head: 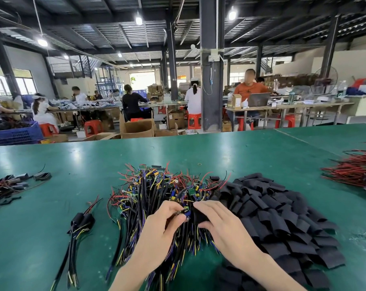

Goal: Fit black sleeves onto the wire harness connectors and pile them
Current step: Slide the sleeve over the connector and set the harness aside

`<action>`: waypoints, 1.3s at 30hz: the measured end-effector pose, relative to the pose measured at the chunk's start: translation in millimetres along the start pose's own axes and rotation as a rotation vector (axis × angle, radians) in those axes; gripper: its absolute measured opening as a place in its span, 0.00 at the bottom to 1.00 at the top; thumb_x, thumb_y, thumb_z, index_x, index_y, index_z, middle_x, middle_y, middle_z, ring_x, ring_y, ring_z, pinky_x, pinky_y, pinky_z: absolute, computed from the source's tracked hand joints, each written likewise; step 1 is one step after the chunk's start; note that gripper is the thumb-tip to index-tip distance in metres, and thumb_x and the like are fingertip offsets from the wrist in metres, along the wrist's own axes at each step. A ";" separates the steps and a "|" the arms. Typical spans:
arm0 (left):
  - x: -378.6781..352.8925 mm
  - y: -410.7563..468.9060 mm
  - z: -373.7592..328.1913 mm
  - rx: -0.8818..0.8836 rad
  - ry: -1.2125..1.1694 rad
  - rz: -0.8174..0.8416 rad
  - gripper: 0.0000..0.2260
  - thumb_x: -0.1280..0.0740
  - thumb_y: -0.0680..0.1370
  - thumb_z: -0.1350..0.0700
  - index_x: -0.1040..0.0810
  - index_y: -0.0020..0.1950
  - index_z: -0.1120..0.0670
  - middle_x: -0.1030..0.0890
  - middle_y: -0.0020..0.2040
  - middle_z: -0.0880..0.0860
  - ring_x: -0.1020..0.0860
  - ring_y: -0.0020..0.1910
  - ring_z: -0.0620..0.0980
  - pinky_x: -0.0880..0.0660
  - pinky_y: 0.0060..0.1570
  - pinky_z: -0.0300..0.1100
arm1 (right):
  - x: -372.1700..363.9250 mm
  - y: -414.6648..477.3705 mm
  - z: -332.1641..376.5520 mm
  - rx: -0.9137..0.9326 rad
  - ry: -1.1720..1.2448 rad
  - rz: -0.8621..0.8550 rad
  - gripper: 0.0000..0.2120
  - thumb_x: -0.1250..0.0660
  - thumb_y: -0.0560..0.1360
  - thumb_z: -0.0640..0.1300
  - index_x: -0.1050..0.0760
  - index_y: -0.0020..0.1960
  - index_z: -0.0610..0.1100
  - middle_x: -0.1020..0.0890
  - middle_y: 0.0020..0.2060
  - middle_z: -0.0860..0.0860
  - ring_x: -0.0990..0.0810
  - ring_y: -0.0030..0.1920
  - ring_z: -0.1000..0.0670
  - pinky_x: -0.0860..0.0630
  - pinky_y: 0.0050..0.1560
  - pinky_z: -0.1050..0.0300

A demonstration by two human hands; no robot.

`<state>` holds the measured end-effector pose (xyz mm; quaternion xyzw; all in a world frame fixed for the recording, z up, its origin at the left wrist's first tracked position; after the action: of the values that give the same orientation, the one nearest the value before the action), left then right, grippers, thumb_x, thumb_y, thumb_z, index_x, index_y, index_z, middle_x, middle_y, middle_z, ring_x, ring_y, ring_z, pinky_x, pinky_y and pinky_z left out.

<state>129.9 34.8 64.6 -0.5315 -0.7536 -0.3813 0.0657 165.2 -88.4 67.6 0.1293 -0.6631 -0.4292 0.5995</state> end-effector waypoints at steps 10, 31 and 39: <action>-0.8 0.0 3.5 0.069 -0.067 0.026 0.03 0.35 0.78 0.60 0.25 0.50 0.52 0.18 0.41 0.42 0.23 0.40 0.38 0.32 0.43 0.29 | -0.9 -0.9 -9.6 -0.073 0.134 0.005 0.18 0.30 0.72 0.37 0.25 0.61 0.41 0.22 0.57 0.50 0.26 0.58 0.53 0.27 0.57 0.57; -8.6 -0.2 30.7 0.260 -0.263 -0.032 0.11 0.28 0.71 0.67 0.25 0.46 0.56 0.17 0.36 0.55 0.22 0.29 0.47 0.24 0.33 0.35 | -10.2 -3.6 11.5 0.082 0.072 0.109 0.20 0.29 0.71 0.35 0.25 0.62 0.40 0.22 0.56 0.49 0.28 0.58 0.53 0.25 0.56 0.59; -5.8 -2.0 36.1 0.302 -0.218 -0.061 0.12 0.27 0.71 0.65 0.25 0.49 0.55 0.16 0.34 0.51 0.19 0.29 0.48 0.25 0.35 0.34 | -11.5 -5.0 18.9 0.125 0.057 0.110 0.23 0.27 0.68 0.30 0.26 0.62 0.38 0.22 0.56 0.48 0.25 0.57 0.50 0.26 0.58 0.62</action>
<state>141.7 53.4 35.4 -0.5307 -0.8205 -0.2060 0.0513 149.2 -75.7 57.8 0.1417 -0.6774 -0.3496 0.6315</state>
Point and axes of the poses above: each hand's wrist, its own y-axis towards the middle knuckle, its own x-axis out of the back of the hand, z = x × y, the point moved 10 cm from there along y, towards the middle knuckle
